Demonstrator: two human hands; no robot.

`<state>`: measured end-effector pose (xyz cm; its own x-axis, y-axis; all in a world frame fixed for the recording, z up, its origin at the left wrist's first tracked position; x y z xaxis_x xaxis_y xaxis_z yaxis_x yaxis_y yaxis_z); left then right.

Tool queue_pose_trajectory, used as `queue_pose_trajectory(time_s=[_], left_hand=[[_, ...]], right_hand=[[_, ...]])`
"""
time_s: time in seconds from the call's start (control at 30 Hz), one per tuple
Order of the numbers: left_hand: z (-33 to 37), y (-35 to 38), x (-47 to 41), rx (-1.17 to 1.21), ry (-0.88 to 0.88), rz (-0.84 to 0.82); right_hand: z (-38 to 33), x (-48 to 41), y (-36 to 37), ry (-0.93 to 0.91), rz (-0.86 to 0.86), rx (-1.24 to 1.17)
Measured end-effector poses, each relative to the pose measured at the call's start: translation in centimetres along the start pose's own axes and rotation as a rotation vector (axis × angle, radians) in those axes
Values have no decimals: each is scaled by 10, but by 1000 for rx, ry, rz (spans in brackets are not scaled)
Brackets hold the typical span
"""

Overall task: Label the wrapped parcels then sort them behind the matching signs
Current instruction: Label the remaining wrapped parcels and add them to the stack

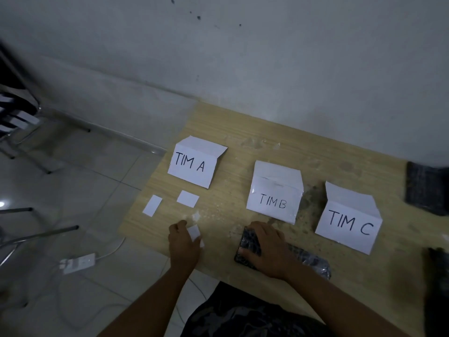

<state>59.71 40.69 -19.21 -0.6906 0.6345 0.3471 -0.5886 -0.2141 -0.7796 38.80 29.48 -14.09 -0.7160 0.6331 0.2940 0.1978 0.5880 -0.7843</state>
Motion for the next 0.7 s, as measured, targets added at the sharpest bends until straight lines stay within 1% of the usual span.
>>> queue_pose_trajectory(time_s=[0.07,0.23,0.33,0.4,0.43,0.5,0.57,0.63,0.7], left_hand=[[0,-4,-1,145,-37,33],[-4,-7,-7,322,-114,38],[5,-10,-1,432,-143,55],[20,-11,3,518,-129,87],[30,-10,3,573,-120,89],[52,-5,4,706,-102,56],[75,1,7,791,-75,5],[99,8,12,809,-36,-48],[118,18,17,864,-46,-127]], right_hand=[[2,1,-2,14,12,-9],[7,2,-1,41,10,-38],[12,2,-1,67,20,-95],[17,4,-3,111,75,-213],[23,4,-6,163,119,-320],[38,9,-16,319,219,-593],[54,13,-25,430,300,-770],[67,18,-32,458,345,-841],[68,25,-39,390,349,-841]])
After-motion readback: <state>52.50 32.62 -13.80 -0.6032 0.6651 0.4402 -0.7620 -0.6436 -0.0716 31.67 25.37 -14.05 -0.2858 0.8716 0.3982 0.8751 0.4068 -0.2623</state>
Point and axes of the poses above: each hand's wrist, its own x-axis away from the middle knuckle, its own y-axis out of the palm, z = x × y, the point moved 9 cm from there along -x, towards the middle knuckle, and after that the axes turned 1 degree about -z, right-handed, at the moved point
